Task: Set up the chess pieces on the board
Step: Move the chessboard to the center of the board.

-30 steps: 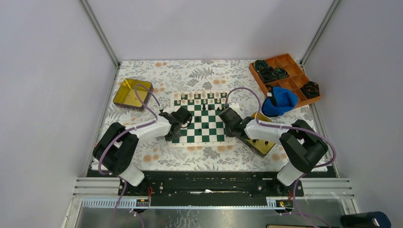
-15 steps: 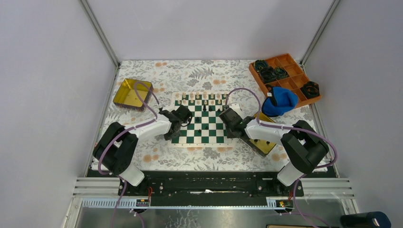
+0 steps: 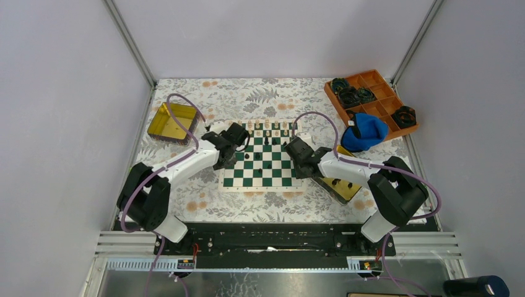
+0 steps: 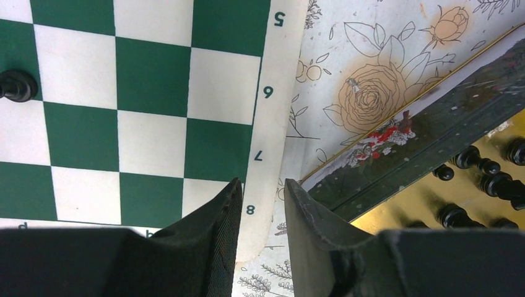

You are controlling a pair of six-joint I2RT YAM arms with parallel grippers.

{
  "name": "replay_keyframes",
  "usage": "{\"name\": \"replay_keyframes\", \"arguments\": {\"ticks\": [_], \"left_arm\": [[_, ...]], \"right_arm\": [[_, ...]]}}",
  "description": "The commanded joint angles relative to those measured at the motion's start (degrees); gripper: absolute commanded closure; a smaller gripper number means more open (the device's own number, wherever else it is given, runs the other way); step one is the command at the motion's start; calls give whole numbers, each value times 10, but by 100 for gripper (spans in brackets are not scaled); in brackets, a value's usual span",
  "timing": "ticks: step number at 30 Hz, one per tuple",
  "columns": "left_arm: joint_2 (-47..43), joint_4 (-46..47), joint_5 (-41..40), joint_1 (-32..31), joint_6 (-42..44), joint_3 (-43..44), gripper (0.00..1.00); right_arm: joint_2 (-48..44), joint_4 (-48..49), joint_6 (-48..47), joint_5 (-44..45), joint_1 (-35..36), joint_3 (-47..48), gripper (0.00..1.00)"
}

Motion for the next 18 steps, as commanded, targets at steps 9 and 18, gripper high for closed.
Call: {"name": "replay_keyframes", "arguments": {"ticks": [9, 18], "left_arm": [[-40, -10, -32, 27, 58, 59, 46], [-117, 28, -32, 42, 92, 30, 27]], "right_arm": [[7, -20, -9, 48, 2, 42, 61], [7, -34, -9, 56, -44, 32, 62]]}}
